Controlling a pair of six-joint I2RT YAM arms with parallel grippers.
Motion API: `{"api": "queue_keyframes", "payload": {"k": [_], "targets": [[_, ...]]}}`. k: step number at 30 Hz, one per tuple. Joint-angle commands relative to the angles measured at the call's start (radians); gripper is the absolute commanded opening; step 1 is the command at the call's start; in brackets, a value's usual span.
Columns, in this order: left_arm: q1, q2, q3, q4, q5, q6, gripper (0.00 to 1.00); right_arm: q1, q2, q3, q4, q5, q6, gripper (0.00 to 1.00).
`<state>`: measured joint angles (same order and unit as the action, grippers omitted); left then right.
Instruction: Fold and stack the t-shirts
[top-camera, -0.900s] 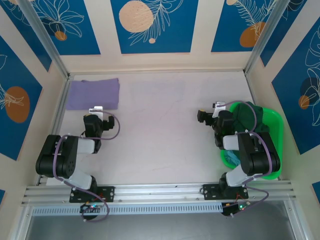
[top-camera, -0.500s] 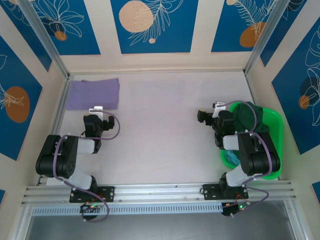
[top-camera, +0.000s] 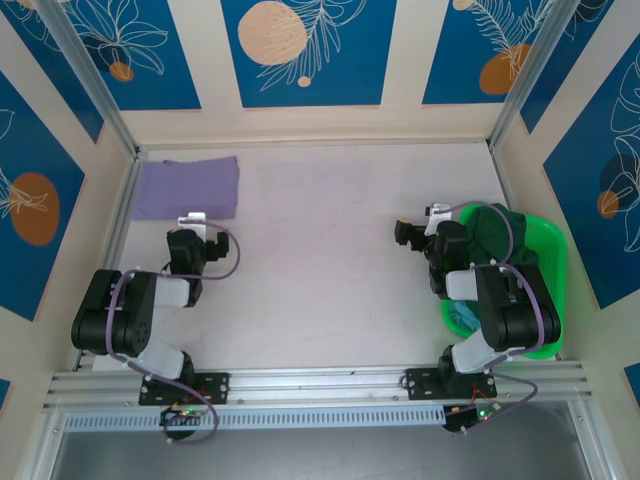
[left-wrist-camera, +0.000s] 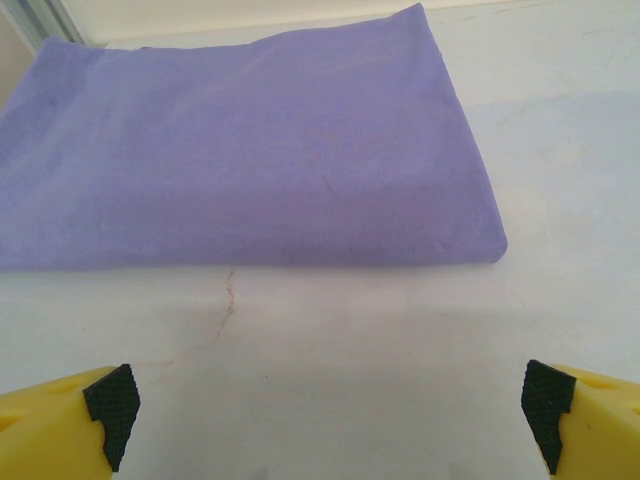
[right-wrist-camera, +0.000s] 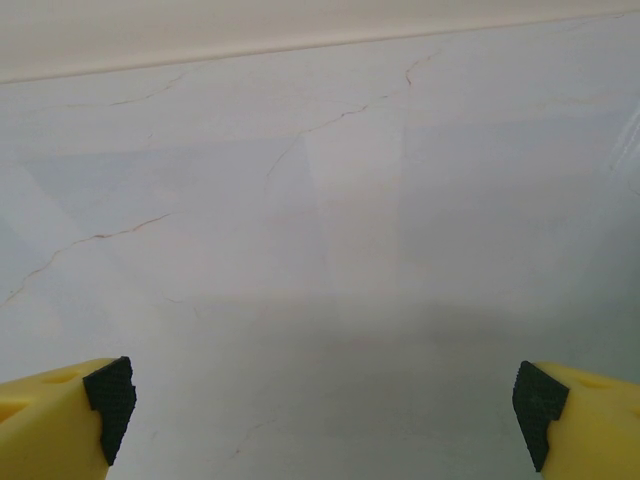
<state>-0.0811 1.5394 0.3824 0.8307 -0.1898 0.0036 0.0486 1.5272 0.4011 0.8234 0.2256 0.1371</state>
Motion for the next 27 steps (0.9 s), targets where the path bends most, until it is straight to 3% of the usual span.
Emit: {"api": "queue_keyframes", "payload": {"k": [1, 4, 5, 7, 11, 14, 17, 21, 25, 27], "targets": [[-0.002, -0.017, -0.002, 0.034, 0.01, 0.01, 1.0, 0.002, -0.006, -0.015, 0.05, 0.095, -0.01, 0.99], [-0.001, -0.116, 0.003, -0.056, -0.028, -0.006, 1.0, 0.024, -0.043, -0.019, 0.035, 0.099, -0.034, 0.99], [-0.001, -0.156, 0.012, -0.104, -0.035, -0.007, 1.0, 0.037, -0.075, -0.005, -0.015, 0.154, -0.034, 0.99], [-0.002, -0.23, 0.029, -0.187, -0.039, -0.007, 1.0, 0.071, -0.176, 0.052, -0.19, 0.21, -0.054, 0.99], [-0.013, -0.396, 0.078, -0.283, -0.023, -0.063, 1.0, 0.158, -0.408, 0.046, -0.289, 0.212, -0.118, 0.99], [-0.016, -0.494, 0.155, -0.341, 0.039, -0.139, 1.0, 0.165, -0.604, 0.091, -0.542, 0.221, 0.047, 0.99], [-0.013, -0.576, 0.271, -0.495, -0.024, -0.359, 1.0, 0.117, -0.747, 0.147, -0.811, 0.188, 0.251, 0.99], [-0.01, -0.658, 0.393, -0.686, -0.049, -0.548, 1.0, 0.049, -0.875, 0.139, -1.004, 0.207, 0.472, 0.99], [-0.012, -0.703, 0.447, -0.806, 0.019, -0.634, 1.0, -0.02, -0.907, 0.177, -1.121, 0.179, 0.574, 0.99], [-0.015, -0.703, 0.422, -0.774, 0.148, -0.647, 1.0, -0.047, -0.843, 0.268, -1.236, 0.219, 0.585, 0.99]]}}
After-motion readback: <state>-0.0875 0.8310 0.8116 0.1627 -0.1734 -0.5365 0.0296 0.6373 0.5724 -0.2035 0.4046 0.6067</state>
